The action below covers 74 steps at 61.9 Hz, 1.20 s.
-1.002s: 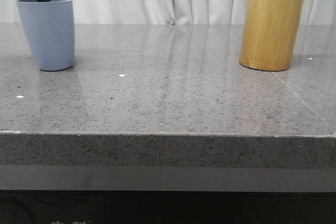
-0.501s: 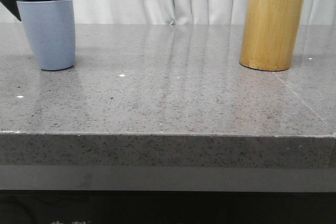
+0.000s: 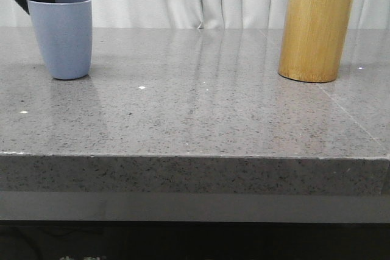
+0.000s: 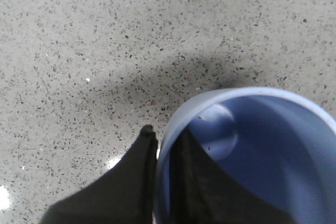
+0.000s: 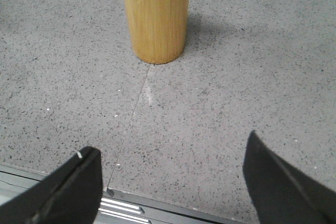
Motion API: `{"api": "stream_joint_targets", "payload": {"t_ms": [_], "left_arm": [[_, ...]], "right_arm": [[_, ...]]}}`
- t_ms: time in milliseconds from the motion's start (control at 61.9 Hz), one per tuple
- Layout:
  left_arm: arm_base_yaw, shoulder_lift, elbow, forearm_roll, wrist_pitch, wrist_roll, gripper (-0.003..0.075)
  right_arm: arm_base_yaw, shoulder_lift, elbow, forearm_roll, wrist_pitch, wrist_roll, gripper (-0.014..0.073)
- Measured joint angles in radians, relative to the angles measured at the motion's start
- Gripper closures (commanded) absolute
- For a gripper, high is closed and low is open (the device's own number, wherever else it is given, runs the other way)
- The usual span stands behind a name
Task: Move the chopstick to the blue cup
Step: 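Slide the blue cup with the left gripper toward the bamboo cup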
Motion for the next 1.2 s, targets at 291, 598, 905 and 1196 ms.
{"api": "stream_joint_targets", "payload": {"t_ms": [291, 598, 905, 1196], "left_arm": [[-0.127, 0.010, -0.124, 0.001, 0.022, 0.000, 0.0739], [-0.274, 0.119, -0.285, -0.023, 0.066, 0.000, 0.0739], [-0.324, 0.217, -0.387, -0.079, 0.068, 0.006, 0.0739], [-0.324, 0.250, -0.389, -0.086, 0.070, 0.014, 0.0739]], "right_arm": [[0.000, 0.000, 0.000, 0.000, 0.000, 0.000, 0.0025], [0.000, 0.000, 0.000, 0.000, 0.000, 0.000, 0.0025], [0.000, 0.000, 0.000, 0.000, 0.000, 0.000, 0.0025], [0.000, 0.000, 0.000, 0.000, 0.000, 0.000, 0.0025]]}}
